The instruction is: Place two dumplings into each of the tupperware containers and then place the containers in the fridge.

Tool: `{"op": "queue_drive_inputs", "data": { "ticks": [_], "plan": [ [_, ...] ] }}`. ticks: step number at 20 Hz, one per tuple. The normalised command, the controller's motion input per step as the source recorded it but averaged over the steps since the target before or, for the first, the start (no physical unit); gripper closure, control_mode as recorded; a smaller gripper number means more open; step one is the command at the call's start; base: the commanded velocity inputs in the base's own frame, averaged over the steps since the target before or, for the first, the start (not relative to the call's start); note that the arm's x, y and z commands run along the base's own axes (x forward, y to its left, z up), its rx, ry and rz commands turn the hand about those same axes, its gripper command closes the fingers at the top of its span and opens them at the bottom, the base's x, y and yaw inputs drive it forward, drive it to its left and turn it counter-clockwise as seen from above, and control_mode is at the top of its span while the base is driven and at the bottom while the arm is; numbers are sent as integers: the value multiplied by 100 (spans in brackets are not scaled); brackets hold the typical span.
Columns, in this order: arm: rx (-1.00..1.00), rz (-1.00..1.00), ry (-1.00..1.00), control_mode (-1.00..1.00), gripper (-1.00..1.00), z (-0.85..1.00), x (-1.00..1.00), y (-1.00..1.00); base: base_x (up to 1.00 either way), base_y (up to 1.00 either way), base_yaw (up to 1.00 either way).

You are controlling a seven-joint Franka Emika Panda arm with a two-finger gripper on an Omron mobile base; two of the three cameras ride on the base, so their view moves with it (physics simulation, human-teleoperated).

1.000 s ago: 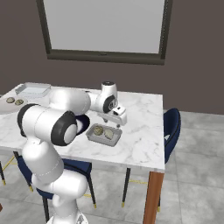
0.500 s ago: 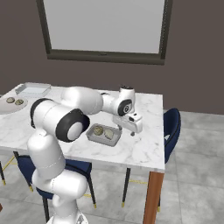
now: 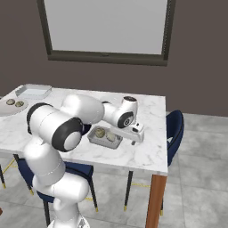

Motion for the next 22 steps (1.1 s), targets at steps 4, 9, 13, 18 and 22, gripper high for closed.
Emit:
{"op": "queue_drive_inputs", "data": {
  "ticks": [4,9,13,18,22],
  "plan": [
    [0,18,0,-100,-100,0,15,30,0,0,0],
    [0,6,2,-100,-100,-14,29,6,0,0,0],
    [0,0,6,-100,-100,-31,59,2,0,0,0],
    [0,0,7,-100,-100,-39,50,1,0,0,0],
    [0,0,0,-100,-100,-41,5,0,0,0,0]
  ]
}}
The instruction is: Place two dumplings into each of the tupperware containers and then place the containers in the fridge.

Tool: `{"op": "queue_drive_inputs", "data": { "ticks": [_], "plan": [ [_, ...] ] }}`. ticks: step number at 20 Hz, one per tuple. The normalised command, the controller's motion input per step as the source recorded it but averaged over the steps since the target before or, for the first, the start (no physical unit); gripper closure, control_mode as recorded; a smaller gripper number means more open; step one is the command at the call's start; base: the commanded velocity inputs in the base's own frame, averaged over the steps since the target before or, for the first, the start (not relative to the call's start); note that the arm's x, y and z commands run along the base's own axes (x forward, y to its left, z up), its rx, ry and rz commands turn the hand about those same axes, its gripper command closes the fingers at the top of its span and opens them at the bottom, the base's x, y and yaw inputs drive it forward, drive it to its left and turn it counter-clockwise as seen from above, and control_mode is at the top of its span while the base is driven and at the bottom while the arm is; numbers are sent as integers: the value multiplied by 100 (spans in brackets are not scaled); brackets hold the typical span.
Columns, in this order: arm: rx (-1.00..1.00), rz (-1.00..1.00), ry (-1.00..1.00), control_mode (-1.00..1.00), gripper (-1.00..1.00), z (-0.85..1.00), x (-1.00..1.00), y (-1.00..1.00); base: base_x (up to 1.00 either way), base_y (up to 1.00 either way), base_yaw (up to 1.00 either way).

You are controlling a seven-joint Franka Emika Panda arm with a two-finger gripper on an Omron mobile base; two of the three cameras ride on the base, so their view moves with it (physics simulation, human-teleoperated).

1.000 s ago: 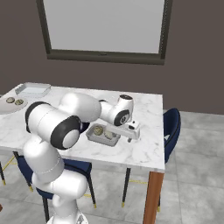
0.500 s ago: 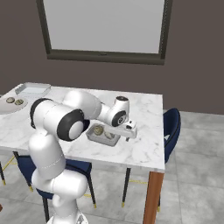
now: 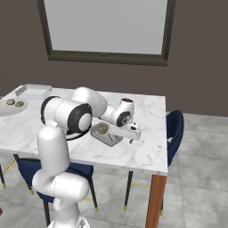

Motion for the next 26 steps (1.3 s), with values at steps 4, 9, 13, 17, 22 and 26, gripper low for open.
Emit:
{"op": "queue_drive_inputs", "data": {
  "ticks": [4,9,13,17,22,26],
  "plan": [
    [0,-4,0,-100,100,-55,-4,0,0,0,0],
    [0,-6,0,-100,100,-87,-14,0,0,0,0],
    [2,-12,0,-100,100,-81,-24,2,0,0,0],
    [19,-25,-6,-100,100,-41,-42,11,0,0,0],
    [24,-35,-4,-100,100,-2,-54,2,0,0,0],
    [5,-30,0,-100,100,9,-33,20,0,0,0]
  ]
}}
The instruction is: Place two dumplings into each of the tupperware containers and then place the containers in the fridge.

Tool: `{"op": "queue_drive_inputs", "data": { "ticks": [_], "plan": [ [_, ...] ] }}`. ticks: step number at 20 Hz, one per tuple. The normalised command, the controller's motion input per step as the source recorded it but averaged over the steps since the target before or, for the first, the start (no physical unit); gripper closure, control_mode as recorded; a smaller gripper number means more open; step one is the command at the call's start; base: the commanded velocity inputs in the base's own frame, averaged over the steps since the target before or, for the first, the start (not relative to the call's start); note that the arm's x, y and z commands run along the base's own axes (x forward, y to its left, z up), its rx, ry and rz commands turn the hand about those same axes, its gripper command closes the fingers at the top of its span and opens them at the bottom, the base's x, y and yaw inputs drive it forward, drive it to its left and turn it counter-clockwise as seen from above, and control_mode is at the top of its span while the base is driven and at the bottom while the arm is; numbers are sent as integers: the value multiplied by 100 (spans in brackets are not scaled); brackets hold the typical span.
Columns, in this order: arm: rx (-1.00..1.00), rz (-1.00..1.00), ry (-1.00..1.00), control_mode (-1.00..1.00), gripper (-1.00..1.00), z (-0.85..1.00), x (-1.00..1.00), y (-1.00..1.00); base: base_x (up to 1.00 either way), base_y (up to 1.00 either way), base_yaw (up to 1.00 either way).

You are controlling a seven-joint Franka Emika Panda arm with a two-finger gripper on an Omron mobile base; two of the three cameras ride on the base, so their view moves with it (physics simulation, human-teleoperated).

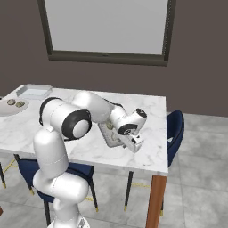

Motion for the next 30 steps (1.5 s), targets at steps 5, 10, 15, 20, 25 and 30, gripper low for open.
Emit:
{"op": "queue_drive_inputs", "data": {
  "ticks": [5,10,15,20,25,30],
  "plan": [
    [0,-29,0,-100,100,52,-21,28,0,0,0],
    [0,-31,1,-100,100,73,-18,11,0,0,0],
    [-10,-17,2,-100,100,100,-89,-3,0,0,0],
    [-40,0,0,-100,100,100,-100,0,0,0,0],
    [-24,0,-3,-100,100,74,-100,16,0,0,0],
    [-3,10,-2,-100,100,42,-100,85,0,0,0]
  ]
}}
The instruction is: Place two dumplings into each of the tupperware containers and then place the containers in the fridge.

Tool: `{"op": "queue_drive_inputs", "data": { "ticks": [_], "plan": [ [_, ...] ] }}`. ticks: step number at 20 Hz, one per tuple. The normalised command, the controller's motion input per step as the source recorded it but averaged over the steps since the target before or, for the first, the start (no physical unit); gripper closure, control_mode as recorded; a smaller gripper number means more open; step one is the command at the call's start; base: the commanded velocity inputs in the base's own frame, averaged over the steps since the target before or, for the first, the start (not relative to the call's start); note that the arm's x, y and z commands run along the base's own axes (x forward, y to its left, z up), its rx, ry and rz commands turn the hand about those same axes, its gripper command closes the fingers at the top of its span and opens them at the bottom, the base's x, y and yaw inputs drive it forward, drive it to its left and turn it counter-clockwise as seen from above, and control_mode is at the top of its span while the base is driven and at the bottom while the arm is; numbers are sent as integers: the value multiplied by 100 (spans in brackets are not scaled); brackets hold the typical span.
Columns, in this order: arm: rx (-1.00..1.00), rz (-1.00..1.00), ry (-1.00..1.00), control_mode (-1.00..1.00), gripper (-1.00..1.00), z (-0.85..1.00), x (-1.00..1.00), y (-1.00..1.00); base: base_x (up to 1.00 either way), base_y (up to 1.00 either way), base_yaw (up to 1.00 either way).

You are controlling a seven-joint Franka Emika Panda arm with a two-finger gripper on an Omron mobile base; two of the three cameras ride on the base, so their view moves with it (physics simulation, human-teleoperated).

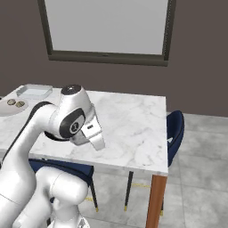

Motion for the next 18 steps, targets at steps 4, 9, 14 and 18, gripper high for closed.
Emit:
{"op": "queue_drive_inputs", "data": {
  "ticks": [4,9,14,18],
  "plan": [
    [-12,23,2,-100,100,52,-47,100,0,0,0],
    [-7,31,7,-100,100,30,30,85,0,0,0],
    [0,39,12,-100,100,15,44,5,0,0,0],
    [0,33,16,-100,100,-2,44,-3,0,0,0]
  ]
}}
